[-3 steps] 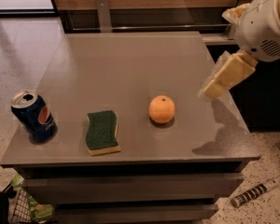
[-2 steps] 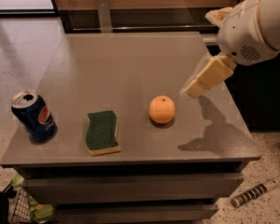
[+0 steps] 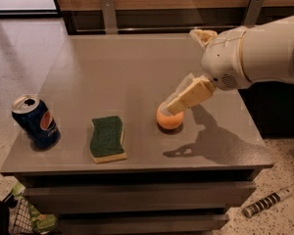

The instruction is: Knock pepsi can over

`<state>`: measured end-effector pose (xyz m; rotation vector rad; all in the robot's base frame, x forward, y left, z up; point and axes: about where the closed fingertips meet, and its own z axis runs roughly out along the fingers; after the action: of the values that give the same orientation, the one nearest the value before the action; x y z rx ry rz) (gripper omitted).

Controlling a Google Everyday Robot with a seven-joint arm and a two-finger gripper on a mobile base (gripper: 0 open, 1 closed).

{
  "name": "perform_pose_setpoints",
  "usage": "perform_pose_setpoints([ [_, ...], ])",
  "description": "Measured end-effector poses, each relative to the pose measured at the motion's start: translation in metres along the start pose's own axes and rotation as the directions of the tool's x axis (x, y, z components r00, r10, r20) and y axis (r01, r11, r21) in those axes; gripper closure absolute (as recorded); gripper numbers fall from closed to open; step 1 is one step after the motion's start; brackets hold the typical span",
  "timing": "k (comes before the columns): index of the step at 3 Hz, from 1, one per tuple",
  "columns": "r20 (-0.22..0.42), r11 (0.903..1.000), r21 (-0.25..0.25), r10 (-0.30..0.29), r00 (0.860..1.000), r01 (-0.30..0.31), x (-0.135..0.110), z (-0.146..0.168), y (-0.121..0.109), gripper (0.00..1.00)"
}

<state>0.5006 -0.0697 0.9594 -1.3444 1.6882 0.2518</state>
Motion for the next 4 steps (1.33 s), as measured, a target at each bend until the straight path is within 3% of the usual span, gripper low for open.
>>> perform_pose_setpoints([
  [1,0.134,0.9985,0.05,-0.029,0.991,0.022,-0.015,0.004,-0.006,0.0],
  [3,0.155,0.999,0.037,-0.03,0.987,0.024,-0.023,0.015,0.002,0.0],
  [4,0.215,0.9998,0.018,-0.008,0.977,0.004,-0.032,0.033,0.016,0.0],
])
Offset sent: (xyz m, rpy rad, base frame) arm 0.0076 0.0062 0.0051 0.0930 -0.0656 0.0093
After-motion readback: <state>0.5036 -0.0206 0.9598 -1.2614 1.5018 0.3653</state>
